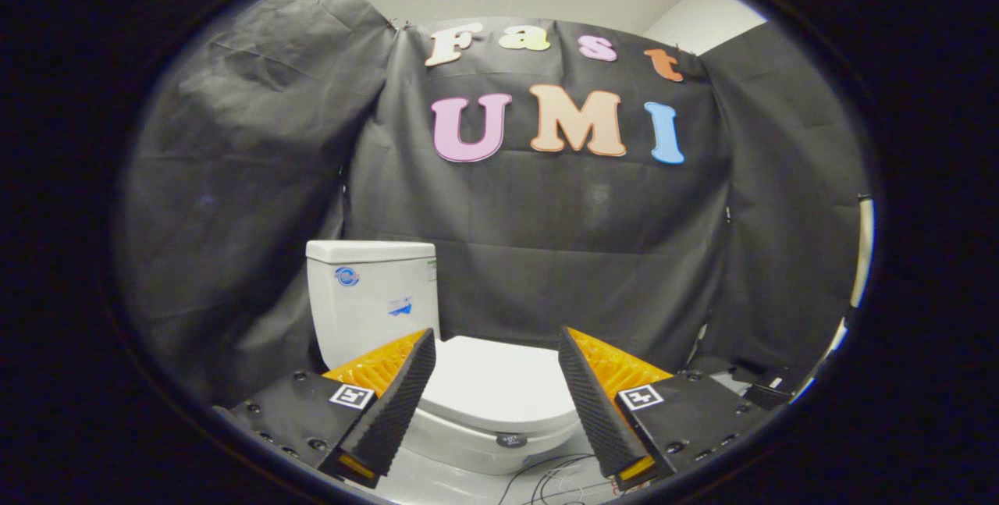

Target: Open the toilet lid.

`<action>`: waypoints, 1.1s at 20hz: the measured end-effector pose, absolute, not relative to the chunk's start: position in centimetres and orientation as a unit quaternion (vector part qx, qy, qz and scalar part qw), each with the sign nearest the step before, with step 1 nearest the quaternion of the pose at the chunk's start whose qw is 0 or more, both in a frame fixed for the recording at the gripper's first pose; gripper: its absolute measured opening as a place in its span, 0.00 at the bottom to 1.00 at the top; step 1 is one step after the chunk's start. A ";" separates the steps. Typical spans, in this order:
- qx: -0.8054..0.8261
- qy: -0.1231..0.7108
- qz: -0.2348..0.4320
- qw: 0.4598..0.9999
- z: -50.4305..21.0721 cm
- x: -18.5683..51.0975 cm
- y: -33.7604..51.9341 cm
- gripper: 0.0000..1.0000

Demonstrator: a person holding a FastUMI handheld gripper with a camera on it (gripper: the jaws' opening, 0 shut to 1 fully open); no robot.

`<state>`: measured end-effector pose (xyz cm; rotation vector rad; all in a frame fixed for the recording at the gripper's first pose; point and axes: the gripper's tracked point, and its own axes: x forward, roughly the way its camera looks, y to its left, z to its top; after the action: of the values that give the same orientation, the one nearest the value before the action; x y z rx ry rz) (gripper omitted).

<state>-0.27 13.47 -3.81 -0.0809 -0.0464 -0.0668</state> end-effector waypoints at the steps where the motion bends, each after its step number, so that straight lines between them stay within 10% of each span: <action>1: -0.042 -0.028 -0.038 0.998 -4.0 -0.8 13.5 0.98; 22: 0.141 0.117 -0.055 0.981 -17.8 2.3 13.4 0.98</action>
<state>2.34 13.41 -17.81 0.2847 0.2360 -0.1106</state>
